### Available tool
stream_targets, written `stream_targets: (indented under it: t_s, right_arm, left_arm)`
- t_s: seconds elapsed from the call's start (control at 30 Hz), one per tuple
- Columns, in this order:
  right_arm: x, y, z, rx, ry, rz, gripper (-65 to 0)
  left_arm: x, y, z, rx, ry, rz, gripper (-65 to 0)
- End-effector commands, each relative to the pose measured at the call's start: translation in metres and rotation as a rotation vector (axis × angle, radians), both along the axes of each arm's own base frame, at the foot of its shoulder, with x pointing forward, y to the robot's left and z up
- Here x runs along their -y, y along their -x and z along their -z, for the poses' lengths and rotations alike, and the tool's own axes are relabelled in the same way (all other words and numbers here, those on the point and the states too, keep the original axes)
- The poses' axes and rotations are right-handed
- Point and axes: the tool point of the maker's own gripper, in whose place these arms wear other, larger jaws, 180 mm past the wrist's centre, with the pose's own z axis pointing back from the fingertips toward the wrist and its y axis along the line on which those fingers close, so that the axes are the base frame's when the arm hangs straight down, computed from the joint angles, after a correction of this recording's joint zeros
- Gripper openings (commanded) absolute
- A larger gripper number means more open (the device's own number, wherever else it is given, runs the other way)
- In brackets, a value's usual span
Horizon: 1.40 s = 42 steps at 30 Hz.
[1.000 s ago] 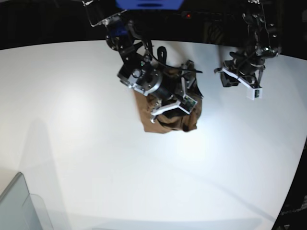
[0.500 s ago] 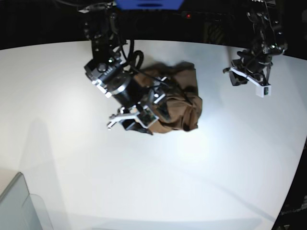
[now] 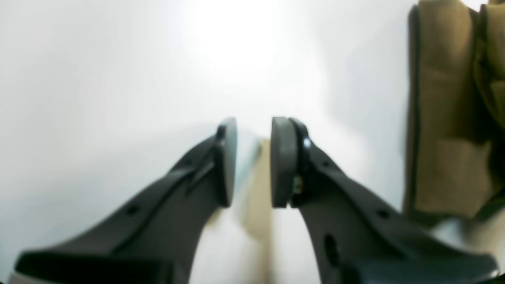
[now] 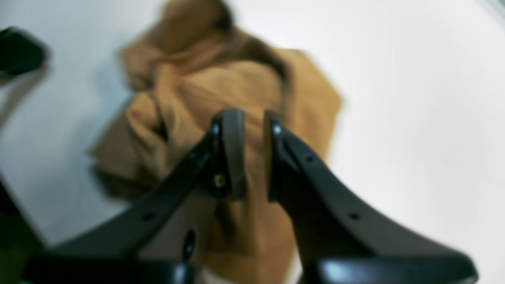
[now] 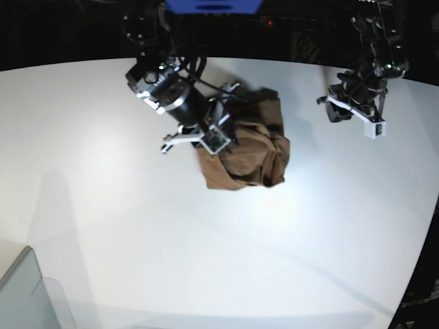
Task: Layout the t-shirt on the table in an organized manner, then fold the t-shirt properly
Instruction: 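Press the folded bundle down with the right gripper, lifting the left gripper away, then grasp the bundle edge with the right gripper and tuck it under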
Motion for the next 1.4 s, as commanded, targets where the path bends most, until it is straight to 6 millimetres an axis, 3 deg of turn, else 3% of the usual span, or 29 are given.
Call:
stream_targets:
  t_s: [0.0,0.13,0.27,0.4,0.53,0.63,0.77,0.9,1.13,1.27,1.37]
  right_arm:
    - [-0.012,0.002,-0.010,0.023,-0.043,-0.026,-59.0]
    - [-0.046,0.042,-0.005,0.024,-0.013,-0.219,-60.2]
    - [-0.063,0.067,-0.010,0.056,0.013,-0.352,-60.2]
    - [-0.052,0.051,-0.029,0.108,-0.001,-0.289,-60.2]
    - [-0.031,0.019,-0.056,0.159,-0.046,-0.139,-60.2]
    - [-0.019,0.002,-0.059,0.160,-0.060,-0.064,-60.2]
    - [-0.025,0.007,-0.031,0.083,-0.050,-0.080,-60.2]
    - [-0.044,0.024,0.003,-0.014,-0.041,-0.143,-60.2]
    - [-0.080,0.059,0.031,-0.103,-0.037,-0.270,-60.2]
    - [-0.088,0.061,0.030,-0.089,-0.027,-0.310,-60.2]
    - [-0.087,0.052,0.010,-0.029,-0.039,-0.306,-60.2]
  left_arm:
    - [-0.004,-0.007,-0.010,0.041,-0.009,-0.001,-50.0]
    - [-0.006,-0.002,-0.008,0.031,-0.016,0.001,-50.0]
    - [-0.011,0.001,-0.016,0.044,-0.033,-0.004,-50.0]
    - [-0.029,0.006,-0.029,0.073,-0.063,-0.052,-50.0]
    - [-0.040,0.009,-0.041,0.097,-0.090,-0.074,-49.8]
    - [-0.046,0.012,-0.046,0.105,-0.103,-0.089,-49.8]
    - [-0.049,0.013,-0.048,0.111,-0.089,-0.104,-49.8]
    - [-0.054,0.012,-0.052,0.133,-0.040,-0.133,-49.8]
    - [-0.067,0.015,-0.057,0.146,-0.044,-0.171,-49.8]
    - [-0.075,0.022,-0.056,0.135,-0.056,-0.193,-49.8]
    - [-0.078,0.025,-0.056,0.131,-0.060,-0.199,-49.8]
